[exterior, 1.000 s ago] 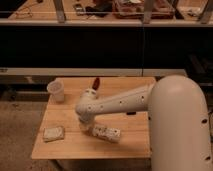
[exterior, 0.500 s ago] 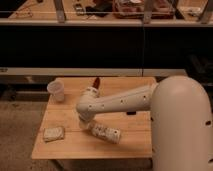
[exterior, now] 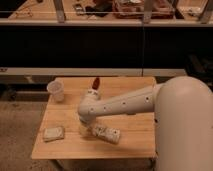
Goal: Stand the bottle upright
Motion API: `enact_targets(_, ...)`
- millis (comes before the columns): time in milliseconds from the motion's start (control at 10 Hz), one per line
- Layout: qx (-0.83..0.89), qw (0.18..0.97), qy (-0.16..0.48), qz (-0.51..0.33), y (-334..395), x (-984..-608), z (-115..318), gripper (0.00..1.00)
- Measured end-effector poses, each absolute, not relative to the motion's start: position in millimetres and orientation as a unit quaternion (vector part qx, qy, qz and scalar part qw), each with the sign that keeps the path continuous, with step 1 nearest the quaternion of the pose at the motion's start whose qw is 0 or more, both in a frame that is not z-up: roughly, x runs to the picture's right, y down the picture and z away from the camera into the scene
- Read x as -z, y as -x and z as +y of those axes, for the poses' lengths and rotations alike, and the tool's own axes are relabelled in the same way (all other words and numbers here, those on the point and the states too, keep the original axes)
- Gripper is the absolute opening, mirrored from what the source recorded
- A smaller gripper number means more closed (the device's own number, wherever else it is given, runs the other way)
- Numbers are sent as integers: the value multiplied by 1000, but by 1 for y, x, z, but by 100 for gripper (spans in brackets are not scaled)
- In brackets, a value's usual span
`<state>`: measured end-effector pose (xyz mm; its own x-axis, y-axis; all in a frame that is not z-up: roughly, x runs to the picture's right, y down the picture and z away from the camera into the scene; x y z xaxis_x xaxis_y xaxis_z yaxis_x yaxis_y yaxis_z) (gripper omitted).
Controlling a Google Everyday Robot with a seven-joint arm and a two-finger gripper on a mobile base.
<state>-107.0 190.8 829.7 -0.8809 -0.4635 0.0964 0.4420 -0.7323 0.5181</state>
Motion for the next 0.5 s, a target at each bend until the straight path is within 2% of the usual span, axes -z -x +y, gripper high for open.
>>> enact_targets(200,932,236,-19,-274,103,-829,196,77)
enact_targets(500,934,228,-21,-276,104,-827,202,51)
